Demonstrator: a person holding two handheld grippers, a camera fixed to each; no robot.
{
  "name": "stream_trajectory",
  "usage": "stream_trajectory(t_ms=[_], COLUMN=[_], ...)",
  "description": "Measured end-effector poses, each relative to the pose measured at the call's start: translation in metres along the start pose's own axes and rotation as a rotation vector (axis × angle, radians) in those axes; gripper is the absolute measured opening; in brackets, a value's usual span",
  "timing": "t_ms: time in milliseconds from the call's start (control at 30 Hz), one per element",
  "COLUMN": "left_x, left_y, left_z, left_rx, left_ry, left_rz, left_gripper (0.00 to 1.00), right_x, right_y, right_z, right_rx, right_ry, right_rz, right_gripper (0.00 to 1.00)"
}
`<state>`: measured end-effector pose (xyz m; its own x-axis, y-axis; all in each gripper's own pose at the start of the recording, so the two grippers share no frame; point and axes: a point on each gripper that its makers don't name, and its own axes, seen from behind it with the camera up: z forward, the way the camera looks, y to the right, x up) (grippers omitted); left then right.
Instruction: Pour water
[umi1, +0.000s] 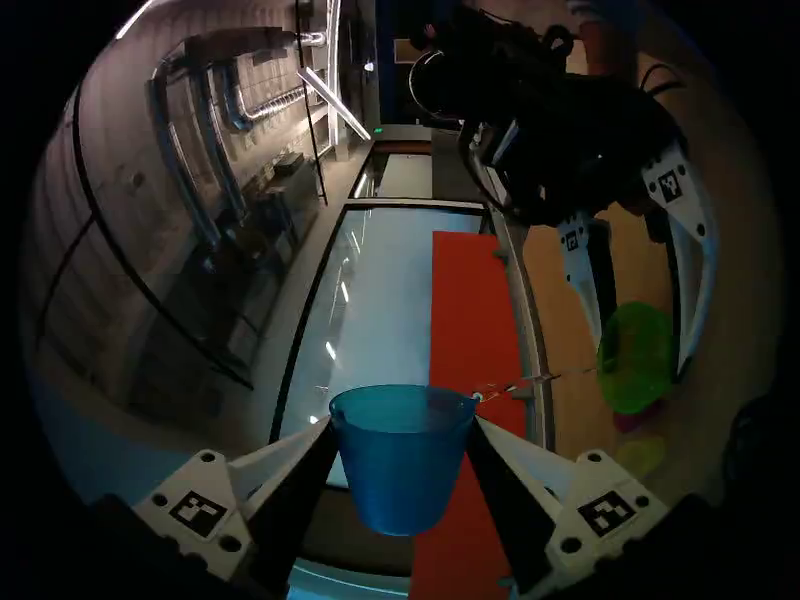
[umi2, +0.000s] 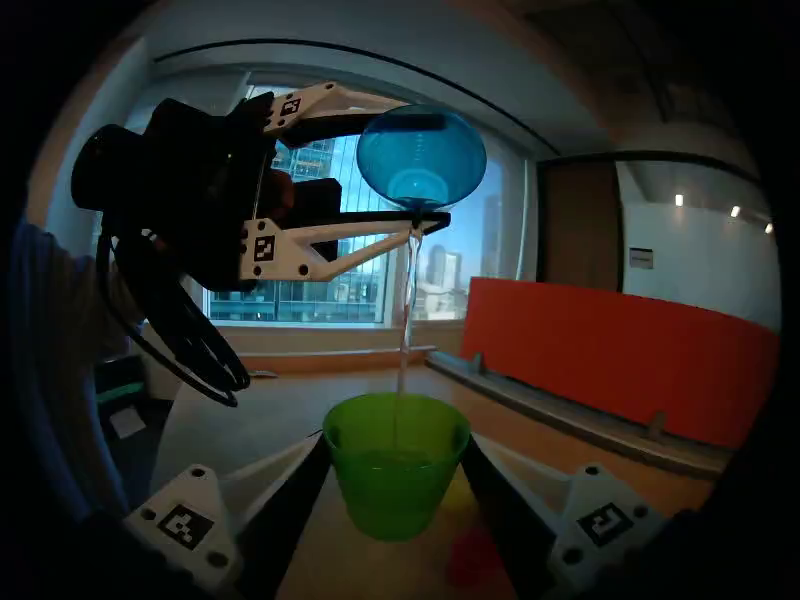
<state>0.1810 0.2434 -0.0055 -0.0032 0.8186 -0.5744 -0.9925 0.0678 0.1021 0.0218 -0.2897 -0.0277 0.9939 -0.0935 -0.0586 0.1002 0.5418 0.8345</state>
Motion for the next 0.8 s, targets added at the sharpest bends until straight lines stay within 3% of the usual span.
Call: stream_trajectory(t_ms=[800], left_x=[0.018], left_y=[-0.005], left_z=[-0.001], left_rx=[0.022], left_ry=[0.016], left_rz=[0.143], left_gripper=[0.85], right_x=[0.004], right_y=[0.002], right_z=[-0.001], right_rx=[-0.007], right_ry=[0.016], right_rz=[0.005], right_gripper=[0.90])
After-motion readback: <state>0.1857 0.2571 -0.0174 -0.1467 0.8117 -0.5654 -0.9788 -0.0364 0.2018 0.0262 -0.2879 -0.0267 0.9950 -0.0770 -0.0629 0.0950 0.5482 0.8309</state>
